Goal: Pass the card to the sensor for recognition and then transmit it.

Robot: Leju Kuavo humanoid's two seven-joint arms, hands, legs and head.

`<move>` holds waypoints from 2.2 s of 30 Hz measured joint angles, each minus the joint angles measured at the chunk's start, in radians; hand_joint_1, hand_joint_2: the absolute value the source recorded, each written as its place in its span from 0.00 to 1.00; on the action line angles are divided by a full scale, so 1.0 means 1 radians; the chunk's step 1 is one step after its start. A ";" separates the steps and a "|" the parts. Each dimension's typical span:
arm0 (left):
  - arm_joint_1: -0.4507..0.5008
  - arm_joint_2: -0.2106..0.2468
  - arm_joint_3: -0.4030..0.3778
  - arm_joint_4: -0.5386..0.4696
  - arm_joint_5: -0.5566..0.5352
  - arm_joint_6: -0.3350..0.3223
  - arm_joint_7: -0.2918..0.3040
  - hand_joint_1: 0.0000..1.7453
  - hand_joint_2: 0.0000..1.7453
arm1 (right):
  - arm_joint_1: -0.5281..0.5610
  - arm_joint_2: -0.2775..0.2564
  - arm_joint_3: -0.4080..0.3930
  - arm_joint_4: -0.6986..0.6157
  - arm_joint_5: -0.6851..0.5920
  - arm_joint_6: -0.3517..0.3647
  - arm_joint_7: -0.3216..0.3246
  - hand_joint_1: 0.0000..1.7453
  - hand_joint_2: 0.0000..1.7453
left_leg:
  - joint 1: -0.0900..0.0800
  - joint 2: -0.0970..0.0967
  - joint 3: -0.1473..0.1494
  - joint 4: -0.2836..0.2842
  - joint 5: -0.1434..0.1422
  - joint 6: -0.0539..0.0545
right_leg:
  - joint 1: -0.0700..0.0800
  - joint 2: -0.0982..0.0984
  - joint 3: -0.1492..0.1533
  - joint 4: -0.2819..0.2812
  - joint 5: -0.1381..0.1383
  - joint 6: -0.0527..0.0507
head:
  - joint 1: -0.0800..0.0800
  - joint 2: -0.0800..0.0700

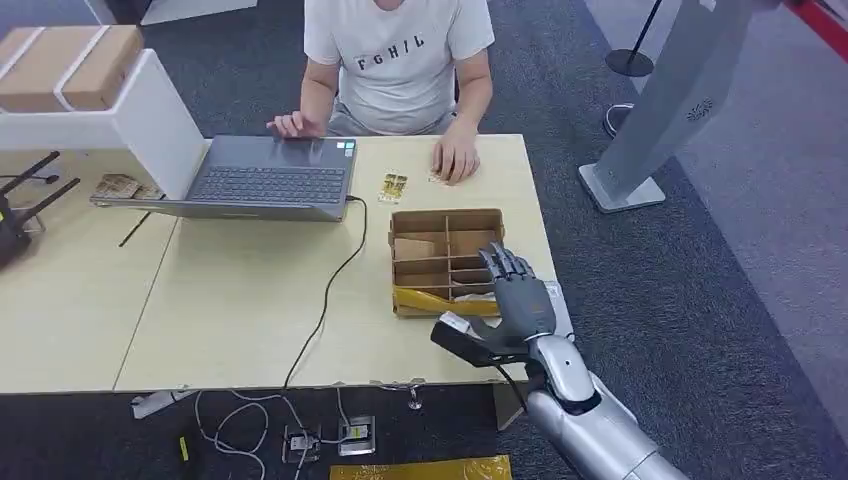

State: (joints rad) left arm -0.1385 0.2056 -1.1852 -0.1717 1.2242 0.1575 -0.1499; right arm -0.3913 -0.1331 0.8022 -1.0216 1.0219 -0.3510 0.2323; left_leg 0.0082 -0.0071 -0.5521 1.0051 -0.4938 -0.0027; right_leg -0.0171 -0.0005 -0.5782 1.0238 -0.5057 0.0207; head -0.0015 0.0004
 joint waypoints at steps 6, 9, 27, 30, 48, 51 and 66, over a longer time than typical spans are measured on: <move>0.000 0.000 0.000 0.000 -0.002 0.001 0.000 0.00 0.00 | -0.007 0.016 -0.003 0.023 -0.079 -0.043 -0.053 1.00 1.00 | 0.000 0.000 0.000 0.000 0.000 0.000 | 0.000 0.000 0.000 0.000 0.000 0.000 | 0.000 0.000; 0.000 0.000 0.000 0.000 -0.003 0.001 0.000 0.00 0.00 | -0.012 0.025 -0.003 0.034 -0.089 -0.048 -0.067 1.00 1.00 | 0.000 0.000 0.000 0.000 0.000 0.000 | 0.000 0.000 0.000 0.000 0.000 0.000 | 0.000 0.000; 0.000 0.000 0.000 0.000 -0.003 0.005 0.000 0.00 0.00 | -0.023 0.097 -0.002 0.129 -0.106 -0.099 -0.104 1.00 1.00 | 0.000 0.000 0.000 0.000 0.000 0.000 | 0.000 0.000 0.000 0.000 0.000 0.000 | 0.000 0.000; 0.000 0.000 0.000 0.000 -0.007 0.010 0.000 0.00 0.00 | -0.023 0.101 -0.002 0.138 -0.107 -0.108 -0.108 1.00 1.00 | 0.000 0.000 0.000 0.000 0.000 0.000 | 0.000 0.000 0.000 0.000 0.000 0.000 | 0.000 0.000; 0.000 0.000 0.000 0.000 0.001 0.012 -0.001 0.00 0.00 | -0.031 0.103 -0.003 0.179 -0.035 -0.167 -0.095 1.00 1.00 | 0.000 0.000 0.001 0.000 0.000 0.000 | 0.000 0.000 0.001 0.000 0.000 0.000 | 0.000 0.000; 0.002 0.000 0.000 0.000 0.002 0.010 -0.010 0.00 0.00 | -0.041 0.072 -0.018 0.096 0.052 -0.127 -0.068 1.00 1.00 | 0.000 0.000 0.000 0.000 0.001 -0.001 | 0.000 0.000 0.000 0.000 0.000 0.000 | 0.000 0.000; 0.003 0.000 0.000 0.000 -0.002 -0.006 -0.030 0.00 0.00 | -0.109 -0.057 -0.180 -0.428 0.106 -0.044 -0.074 1.00 1.00 | 0.000 0.002 0.001 0.000 0.001 -0.001 | 0.000 0.002 0.000 0.000 0.000 0.000 | 0.000 0.000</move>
State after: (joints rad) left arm -0.1358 0.2052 -1.1852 -0.1713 1.2222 0.1511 -0.1801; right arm -0.5004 -0.1904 0.6218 -1.4493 1.1276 -0.3952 0.1587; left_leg 0.0084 -0.0050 -0.5508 1.0054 -0.4933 -0.0035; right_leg -0.0169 0.0010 -0.5780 1.0239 -0.5054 0.0205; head -0.0011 0.0004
